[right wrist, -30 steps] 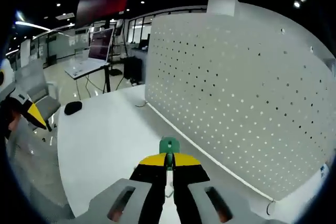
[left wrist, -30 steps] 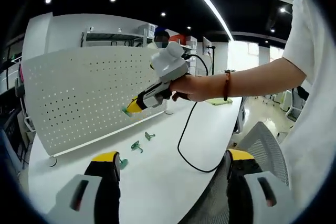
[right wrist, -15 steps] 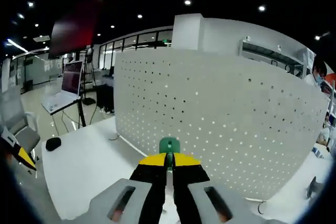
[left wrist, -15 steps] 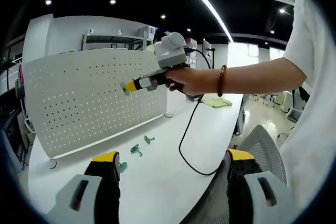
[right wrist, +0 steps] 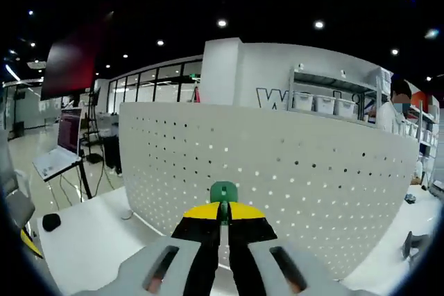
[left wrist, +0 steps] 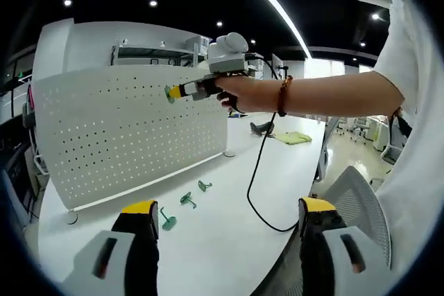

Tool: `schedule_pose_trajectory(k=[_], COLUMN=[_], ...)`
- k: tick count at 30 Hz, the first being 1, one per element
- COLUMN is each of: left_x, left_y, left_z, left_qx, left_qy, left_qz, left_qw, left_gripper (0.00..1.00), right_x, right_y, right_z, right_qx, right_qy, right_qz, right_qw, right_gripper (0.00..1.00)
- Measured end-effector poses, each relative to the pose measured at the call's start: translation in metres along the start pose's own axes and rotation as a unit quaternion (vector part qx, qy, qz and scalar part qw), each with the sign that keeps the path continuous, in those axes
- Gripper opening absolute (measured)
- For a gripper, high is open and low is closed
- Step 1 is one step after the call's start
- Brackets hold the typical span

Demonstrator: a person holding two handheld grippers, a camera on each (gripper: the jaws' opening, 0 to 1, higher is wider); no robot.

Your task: Insert the hook assembly into the mounting plate slot until the hook locks in place.

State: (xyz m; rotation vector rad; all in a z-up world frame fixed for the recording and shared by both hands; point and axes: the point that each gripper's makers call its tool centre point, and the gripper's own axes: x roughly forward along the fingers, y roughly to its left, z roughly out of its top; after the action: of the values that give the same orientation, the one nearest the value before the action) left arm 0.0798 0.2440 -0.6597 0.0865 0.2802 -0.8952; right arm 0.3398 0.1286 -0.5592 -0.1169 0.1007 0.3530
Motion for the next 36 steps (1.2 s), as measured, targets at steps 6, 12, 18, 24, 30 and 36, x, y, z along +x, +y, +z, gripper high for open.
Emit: schedule_pose_trajectory(k=[6, 12, 18, 24, 30, 36], left_x=[0.002, 0.005, 0.007, 0.007, 0.008, 0.006], left_y=[0.005, 0.006, 0.009, 0.012, 0.015, 0.016], left_z=[0.004, 0.000, -0.003, -0.002, -0.002, -0.005], left_qx=[-0.004, -0.007, -0.012, -0.011, -0.010, -0.012], left_qy=[-0.006, -0.001, 0.001, 0.002, 0.004, 0.006], left_qz=[-0.001, -0.004, -0.005, -0.004, -0.003, -0.001], left_qw=[1.0000, 1.0000, 0.9999, 0.9999, 0.9999, 0.9999], left_gripper=[0.85, 0.85, 0.85, 0.85, 0.85, 0.85], right_x=[0.008, 0.012, 0.018, 0.026, 0.033, 0.039], right_y=[-0.012, -0.026, -0.028, -0.029, -0.031, -0.037], right_z=[0.010, 0.019, 0.031, 0.044, 0.046, 0.045], right_qx=[0.013, 0.040, 0.043, 0.042, 0.051, 0.065], right_qy=[-0.015, -0.031, -0.045, -0.064, -0.074, -0.080], right_qz=[-0.021, -0.042, -0.053, -0.063, -0.076, -0.090], right_qw=[0.9996, 0.9978, 0.9966, 0.9951, 0.9931, 0.9906], right_gripper=[0.01, 0.01, 0.01, 0.01, 0.01, 0.01])
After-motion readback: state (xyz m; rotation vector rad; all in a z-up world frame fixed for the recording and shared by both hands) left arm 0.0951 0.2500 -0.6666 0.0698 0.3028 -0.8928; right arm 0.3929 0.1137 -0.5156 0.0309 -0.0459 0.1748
